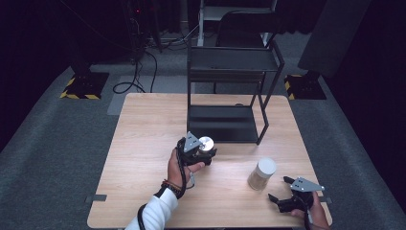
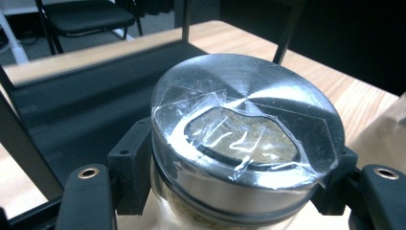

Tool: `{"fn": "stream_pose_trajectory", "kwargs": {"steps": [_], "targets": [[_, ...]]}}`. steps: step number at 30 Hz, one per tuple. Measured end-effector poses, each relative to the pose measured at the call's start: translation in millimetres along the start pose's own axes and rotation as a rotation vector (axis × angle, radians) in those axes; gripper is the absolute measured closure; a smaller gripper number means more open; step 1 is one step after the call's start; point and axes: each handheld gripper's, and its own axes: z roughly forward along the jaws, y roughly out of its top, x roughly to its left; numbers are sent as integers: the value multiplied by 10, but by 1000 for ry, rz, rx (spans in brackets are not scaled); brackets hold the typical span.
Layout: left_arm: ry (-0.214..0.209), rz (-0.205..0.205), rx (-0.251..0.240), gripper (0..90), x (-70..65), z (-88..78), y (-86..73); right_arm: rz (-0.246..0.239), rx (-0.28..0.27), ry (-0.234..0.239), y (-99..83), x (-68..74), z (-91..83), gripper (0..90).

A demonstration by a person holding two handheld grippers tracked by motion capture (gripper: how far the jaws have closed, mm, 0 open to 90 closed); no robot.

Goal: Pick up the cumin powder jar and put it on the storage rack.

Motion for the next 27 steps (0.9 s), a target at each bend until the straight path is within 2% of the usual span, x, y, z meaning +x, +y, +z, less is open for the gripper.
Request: {"fn": "stream_pose_trajectory", "kwargs": {"steps": [3,5,8,9,11,17,21,22,23,27], "targets": [[3,-8,-8,313,12,-46,186,0,0,0,1,-1,0,0],[21,-2,-16,313,-5,-73,316,0,0,0,1,0,0,0],[16,-13,-46,313,20,-112,473,0,0,0,0,0,0,0],[16,0,-58,313,15,-137,572,-1,0,-1,0,2,0,0],[16,4,-62,313,12,-144,603,-3,-1,-2,-2,7,-2,0],[7,19,-79,314,-5,-162,845,-2,-1,-1,-2,5,-2,0],[1,28,-91,314,-23,-174,1031,0,0,0,0,0,-1,0],[-1,32,-98,314,-33,-186,1126,0,0,1,0,-1,0,0],[-1,32,-98,314,-33,-186,1126,0,0,1,0,-1,0,0],[4,29,-94,314,-54,-210,1325,0,0,1,-1,-2,0,0]]}}
